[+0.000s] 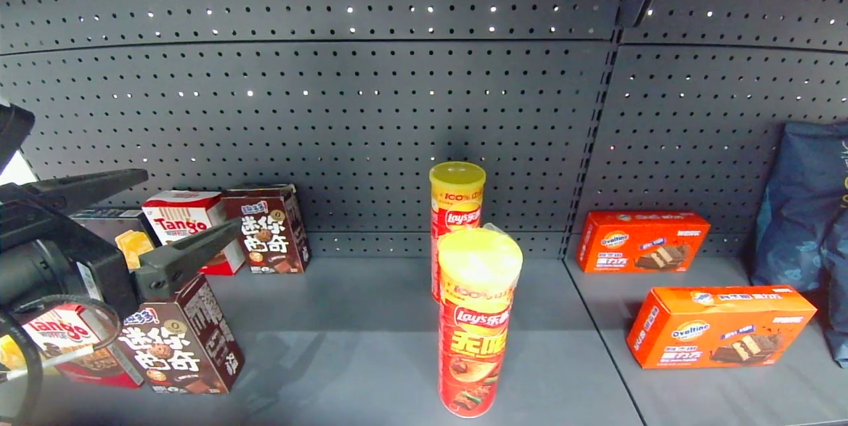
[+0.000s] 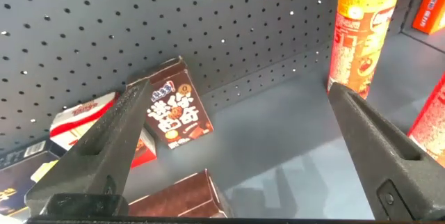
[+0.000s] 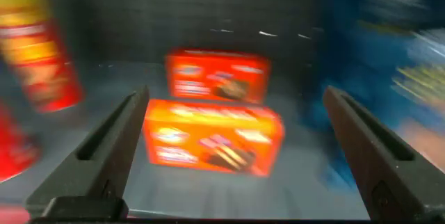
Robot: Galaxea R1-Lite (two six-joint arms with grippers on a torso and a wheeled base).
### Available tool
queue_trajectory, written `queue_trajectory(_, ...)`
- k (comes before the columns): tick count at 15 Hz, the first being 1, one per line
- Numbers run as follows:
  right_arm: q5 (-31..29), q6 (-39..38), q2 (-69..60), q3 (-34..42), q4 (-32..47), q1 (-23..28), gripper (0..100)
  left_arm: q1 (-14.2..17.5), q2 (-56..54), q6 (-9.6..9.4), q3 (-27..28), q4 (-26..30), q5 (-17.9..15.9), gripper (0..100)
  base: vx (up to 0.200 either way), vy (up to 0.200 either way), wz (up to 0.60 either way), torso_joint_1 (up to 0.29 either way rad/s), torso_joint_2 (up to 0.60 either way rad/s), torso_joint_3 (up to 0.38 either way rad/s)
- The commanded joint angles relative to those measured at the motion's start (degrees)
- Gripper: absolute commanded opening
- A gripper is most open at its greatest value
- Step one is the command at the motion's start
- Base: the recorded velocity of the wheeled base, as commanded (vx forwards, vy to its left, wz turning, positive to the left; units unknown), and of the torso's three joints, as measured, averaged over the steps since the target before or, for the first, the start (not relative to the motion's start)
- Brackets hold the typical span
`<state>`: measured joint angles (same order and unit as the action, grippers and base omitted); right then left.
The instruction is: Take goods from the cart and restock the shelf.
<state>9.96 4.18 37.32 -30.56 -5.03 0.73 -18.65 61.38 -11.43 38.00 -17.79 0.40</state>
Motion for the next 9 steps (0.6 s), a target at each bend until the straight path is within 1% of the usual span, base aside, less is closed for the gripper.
queue_trajectory(1, -0.29, 1.88, 16.47, -2.84, -0.68, -15.76, 100, 1.07, 0.14, 0.01, -0.12, -0.06, -0.05, 100, 0.0, 0.0, 0.0, 0.0, 0.0, 0.0)
queue_trajectory(2, -2.31, 1.97, 21.31, -3.72, -0.94, -23.32, 100, 1.86, 0.14, 0.01, 0.15, -0.14, -0.05, 100, 0.0, 0.0, 0.0, 0.0, 0.0, 0.0)
queue_trajectory(3, -3.02, 1.97, 23.24, -4.15, -1.38, -25.52, 100, 2.04, 0.06, 0.01, 0.41, -0.14, -0.05, 100, 0.0, 0.0, 0.0, 0.0, 0.0, 0.0)
queue_trajectory(4, -3.81, 1.97, 28.6, -4.33, -4.28, -28.24, 100, 1.95, -0.12, 0.01, 0.67, -0.06, -0.05, 100, 0.0, 0.0, 0.0, 0.0, 0.0, 0.0)
queue_trajectory(6, -5.13, 1.97, 34.58, -5.91, -6.92, -31.67, 100, 1.95, -0.38, -0.08, 1.29, -0.06, -0.05, 100, 0.0, 0.0, 0.0, 0.0, 0.0, 0.0)
queue_trajectory(8, -7.59, 1.88, 39.15, -7.32, -7.01, -33.78, 100, 2.04, -0.3, -0.08, 1.55, -0.06, -0.05, 100, 0.0, 0.0, 0.0, 0.0, 0.0, 0.0)
queue_trajectory(9, -7.76, 1.88, 40.12, -7.32, -7.01, -34.57, 100, 2.04, -0.3, -0.08, 1.9, -0.06, -0.05, 100, 0.0, 0.0, 0.0, 0.0, 0.0, 0.0)
